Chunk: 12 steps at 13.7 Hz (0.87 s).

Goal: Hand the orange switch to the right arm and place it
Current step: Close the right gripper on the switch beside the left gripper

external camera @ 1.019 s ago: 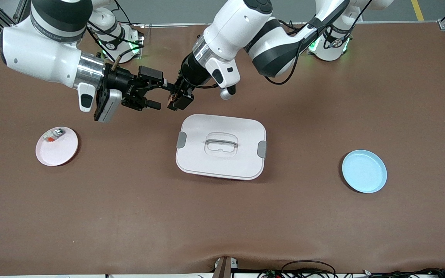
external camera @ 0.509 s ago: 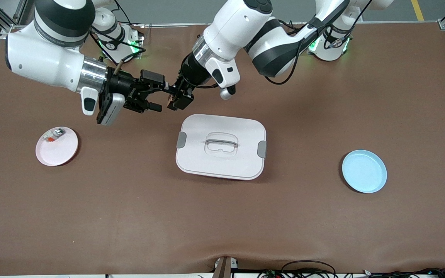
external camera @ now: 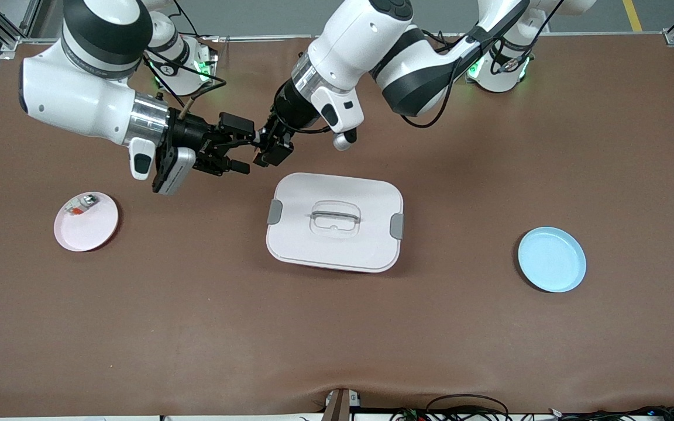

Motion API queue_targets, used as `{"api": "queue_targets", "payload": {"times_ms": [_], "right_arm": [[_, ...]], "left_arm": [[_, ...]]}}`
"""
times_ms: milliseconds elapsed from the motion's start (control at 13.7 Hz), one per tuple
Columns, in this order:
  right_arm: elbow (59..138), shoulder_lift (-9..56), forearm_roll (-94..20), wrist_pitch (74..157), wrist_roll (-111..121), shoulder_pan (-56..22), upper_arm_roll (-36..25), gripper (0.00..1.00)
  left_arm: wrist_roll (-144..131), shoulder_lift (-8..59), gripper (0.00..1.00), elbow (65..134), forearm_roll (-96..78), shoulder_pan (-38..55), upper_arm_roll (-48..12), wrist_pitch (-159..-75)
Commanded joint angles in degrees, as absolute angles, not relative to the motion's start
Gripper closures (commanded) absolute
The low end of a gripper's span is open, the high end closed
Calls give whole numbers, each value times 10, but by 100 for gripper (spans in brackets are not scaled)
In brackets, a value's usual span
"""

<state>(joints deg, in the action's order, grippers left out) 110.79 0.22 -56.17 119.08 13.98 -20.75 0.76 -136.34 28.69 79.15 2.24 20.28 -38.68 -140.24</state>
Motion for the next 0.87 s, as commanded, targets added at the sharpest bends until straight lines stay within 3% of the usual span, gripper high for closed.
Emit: {"api": "queue_targets", "payload": {"times_ms": [0, 146, 291, 509, 655, 728, 800], "right_arm": [[1113, -1, -578, 1199, 151, -215, 3, 50], [1113, -1, -578, 1198, 150, -215, 3, 86], [1112, -1, -578, 1194, 151, -215, 3, 97], [1110, 1, -578, 1193, 149, -215, 4, 100], [1110, 1, -578, 1191, 150, -215, 3, 100], [1110, 1, -578, 1191, 150, -214, 3, 100], [1110, 1, -578, 1191, 150, -214, 3, 100]], "left_arm": [[-1377, 277, 76, 786, 35, 204, -388, -1392], [-1377, 277, 76, 786, 35, 205, -388, -1393], [-1377, 277, 76, 786, 35, 204, -388, -1393], [-1377, 276, 76, 785, 35, 204, -388, -1393], [-1376, 276, 70, 785, 35, 204, -388, -1393], [-1375, 276, 62, 785, 35, 204, -388, -1393], [-1375, 276, 44, 785, 35, 204, -388, -1394]]}}
